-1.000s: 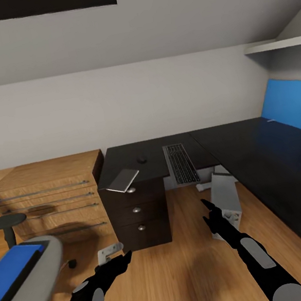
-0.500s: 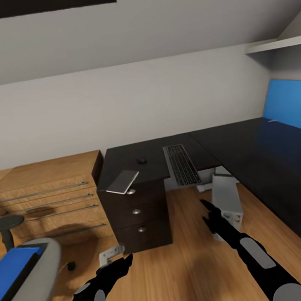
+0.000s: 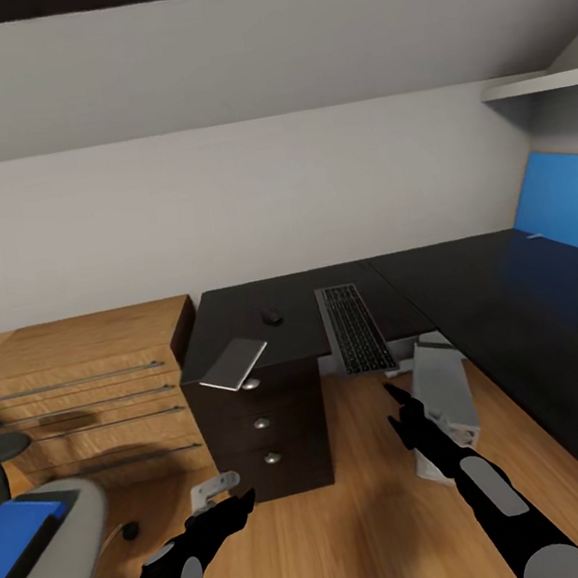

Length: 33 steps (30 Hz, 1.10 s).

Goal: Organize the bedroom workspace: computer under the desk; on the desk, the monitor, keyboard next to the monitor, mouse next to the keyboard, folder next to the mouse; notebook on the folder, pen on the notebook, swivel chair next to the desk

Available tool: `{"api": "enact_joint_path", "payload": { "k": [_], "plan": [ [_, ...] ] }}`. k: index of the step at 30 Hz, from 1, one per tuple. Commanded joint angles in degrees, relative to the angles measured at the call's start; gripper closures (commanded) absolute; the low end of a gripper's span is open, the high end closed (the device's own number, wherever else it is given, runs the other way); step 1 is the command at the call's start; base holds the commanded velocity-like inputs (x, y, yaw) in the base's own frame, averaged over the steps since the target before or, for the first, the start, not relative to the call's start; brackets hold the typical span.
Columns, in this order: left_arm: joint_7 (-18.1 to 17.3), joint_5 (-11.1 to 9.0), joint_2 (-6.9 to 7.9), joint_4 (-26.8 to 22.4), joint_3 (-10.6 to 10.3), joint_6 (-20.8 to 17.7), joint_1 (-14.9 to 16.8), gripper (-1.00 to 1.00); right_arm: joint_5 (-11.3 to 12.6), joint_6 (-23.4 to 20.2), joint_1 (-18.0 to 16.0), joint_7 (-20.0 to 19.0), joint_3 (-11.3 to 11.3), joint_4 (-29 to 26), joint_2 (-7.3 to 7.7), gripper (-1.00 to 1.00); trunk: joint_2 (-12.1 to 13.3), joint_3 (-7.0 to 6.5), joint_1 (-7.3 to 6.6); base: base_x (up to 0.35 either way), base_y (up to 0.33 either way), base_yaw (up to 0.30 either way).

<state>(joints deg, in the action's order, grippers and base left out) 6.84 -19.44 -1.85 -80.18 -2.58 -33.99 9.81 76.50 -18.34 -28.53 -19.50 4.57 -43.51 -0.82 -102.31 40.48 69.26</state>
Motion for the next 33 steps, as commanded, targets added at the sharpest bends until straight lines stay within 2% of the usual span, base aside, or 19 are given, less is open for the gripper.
{"api": "enact_joint_path", "payload": {
  "k": [1,11,24,33],
  "plan": [
    [0.5,-0.6,0.01,-0.1,-0.1,-0.2,0.0,-1.00,0.4,-0.5,0.0,0.0,0.3,0.0,-0.06,-1.00,0.0,0.05,0.01,0.146,0.000,0.000],
    [0.5,-0.6,0.01,0.1,-0.1,-0.2,0.0,-1.00,0.3,-0.3,0.0,0.0,0.3,0.1,-0.09,-1.00,0.0,0.05,0.01,0.097,0.000,0.000],
    [0.5,-0.6,0.01,0.1,-0.1,-0.1,0.0,-1.00,0.3,-0.3,0.0,0.0,0.3,0.0,-0.08,-1.00,0.0,0.05,0.01,0.266,0.000,0.000],
    [0.5,-0.6,0.01,0.2,-0.2,-0.3,0.0,-1.00,0.2,-0.3,0.0,0.0,0.3,0.0,-0.06,-1.00,0.0,0.05,0.01,0.038,0.000,0.000]
  ]
}}
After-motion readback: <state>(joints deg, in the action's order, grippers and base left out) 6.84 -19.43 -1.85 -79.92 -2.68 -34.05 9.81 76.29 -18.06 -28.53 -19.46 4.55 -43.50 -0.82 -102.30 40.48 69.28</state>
